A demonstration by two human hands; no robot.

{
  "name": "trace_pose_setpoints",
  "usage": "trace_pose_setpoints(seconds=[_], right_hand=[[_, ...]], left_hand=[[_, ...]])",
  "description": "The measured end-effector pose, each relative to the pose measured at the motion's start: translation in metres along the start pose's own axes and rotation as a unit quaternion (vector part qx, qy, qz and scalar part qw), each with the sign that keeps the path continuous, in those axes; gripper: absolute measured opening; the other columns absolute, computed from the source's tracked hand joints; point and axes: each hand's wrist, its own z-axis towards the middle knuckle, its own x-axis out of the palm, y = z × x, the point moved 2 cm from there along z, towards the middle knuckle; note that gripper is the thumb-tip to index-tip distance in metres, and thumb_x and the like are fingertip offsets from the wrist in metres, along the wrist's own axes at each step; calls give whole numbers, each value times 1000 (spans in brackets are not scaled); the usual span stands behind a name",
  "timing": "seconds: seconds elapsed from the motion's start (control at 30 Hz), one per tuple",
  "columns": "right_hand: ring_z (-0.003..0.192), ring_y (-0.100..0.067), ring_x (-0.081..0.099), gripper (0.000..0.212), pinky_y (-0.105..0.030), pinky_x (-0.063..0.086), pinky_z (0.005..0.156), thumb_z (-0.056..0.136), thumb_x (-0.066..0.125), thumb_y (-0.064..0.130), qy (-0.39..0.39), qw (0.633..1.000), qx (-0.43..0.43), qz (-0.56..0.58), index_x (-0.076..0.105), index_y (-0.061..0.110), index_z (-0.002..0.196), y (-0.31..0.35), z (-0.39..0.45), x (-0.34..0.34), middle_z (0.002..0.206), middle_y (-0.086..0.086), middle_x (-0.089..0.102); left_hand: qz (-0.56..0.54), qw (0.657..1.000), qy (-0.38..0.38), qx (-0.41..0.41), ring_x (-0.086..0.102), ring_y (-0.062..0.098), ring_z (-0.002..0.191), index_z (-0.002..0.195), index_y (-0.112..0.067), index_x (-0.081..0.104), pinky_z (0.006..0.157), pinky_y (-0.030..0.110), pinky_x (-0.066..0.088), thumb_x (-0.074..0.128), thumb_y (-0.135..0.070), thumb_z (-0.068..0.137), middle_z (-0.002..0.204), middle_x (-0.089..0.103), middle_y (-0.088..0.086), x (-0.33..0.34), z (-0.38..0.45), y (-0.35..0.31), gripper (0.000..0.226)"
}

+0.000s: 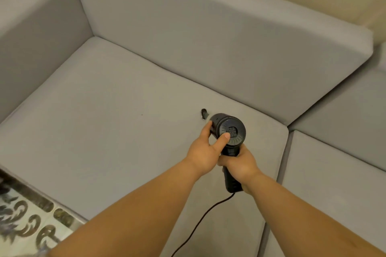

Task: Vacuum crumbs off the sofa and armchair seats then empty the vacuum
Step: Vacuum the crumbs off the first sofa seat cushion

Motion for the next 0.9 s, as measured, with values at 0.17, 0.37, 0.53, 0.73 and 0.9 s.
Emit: trace_pose_setpoints(seconds=[0.17,0.37,0.53,0.73,0.9], right_hand=[[82,-29,61,46,-43,53,77,73,71,2,61,998,15,-28,55,21,111,6,-9,26,96,-11,65],[78,-28,61,40,-42,53,75,72,71,2,77,995,5,-71,56,18,106,20,-23,24,91,-11,65],[83,-29,63,46,-44,53,78,74,71,1,-3,999,-29,-24,58,19,113,31,-11,12,98,-11,69],[79,-30,61,41,-44,54,74,72,72,0,2,1000,-9,-23,55,23,102,33,24,21,93,-12,66],[82,-27,61,44,-40,52,75,72,72,2,75,996,-16,-55,53,30,100,37,26,64,94,-5,65]], left_hand=[[-14,998,-51,-15,44,7,119,146,-35,25,93,21,32,59,-51,86,143,43,-9,-27,-20,10,71],[-15,996,-92,-15,49,-9,86,143,-36,31,85,20,37,61,-55,83,140,47,-9,-36,-39,1,69],[-15,999,-28,11,51,3,110,147,-38,23,87,17,36,59,-52,85,140,46,-9,-27,-11,-21,73],[-14,1000,-16,-2,43,15,129,149,-31,21,93,21,32,56,-50,88,145,43,-4,-36,21,-14,72],[-35,995,-91,-10,45,7,119,146,-33,26,93,21,32,57,-47,88,142,46,-8,-72,4,6,67]])
